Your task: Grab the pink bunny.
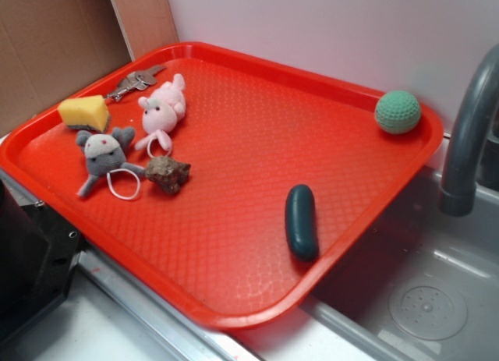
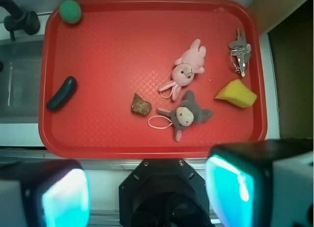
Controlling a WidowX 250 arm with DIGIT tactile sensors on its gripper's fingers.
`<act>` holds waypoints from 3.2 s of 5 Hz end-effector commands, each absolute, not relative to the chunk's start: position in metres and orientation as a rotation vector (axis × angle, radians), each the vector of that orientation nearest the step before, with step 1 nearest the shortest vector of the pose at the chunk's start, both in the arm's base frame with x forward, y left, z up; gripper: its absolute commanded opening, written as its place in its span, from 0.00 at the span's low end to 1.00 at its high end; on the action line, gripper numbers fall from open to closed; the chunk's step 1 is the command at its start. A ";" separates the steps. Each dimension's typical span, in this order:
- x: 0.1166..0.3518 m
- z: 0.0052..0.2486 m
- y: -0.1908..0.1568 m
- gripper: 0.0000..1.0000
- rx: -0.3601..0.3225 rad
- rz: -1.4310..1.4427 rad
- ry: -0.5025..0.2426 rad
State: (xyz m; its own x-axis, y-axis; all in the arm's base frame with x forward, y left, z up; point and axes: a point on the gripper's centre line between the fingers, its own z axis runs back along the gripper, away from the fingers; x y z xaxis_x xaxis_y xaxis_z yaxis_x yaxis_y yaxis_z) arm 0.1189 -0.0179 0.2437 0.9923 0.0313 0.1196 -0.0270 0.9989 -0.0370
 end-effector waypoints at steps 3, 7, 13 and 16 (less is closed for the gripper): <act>0.176 0.176 0.033 1.00 0.036 0.328 -0.083; 0.201 0.138 0.050 1.00 0.012 0.532 -0.152; 0.211 0.051 0.077 0.00 0.047 0.706 -0.014; 0.220 0.201 0.001 0.00 0.045 0.270 -0.201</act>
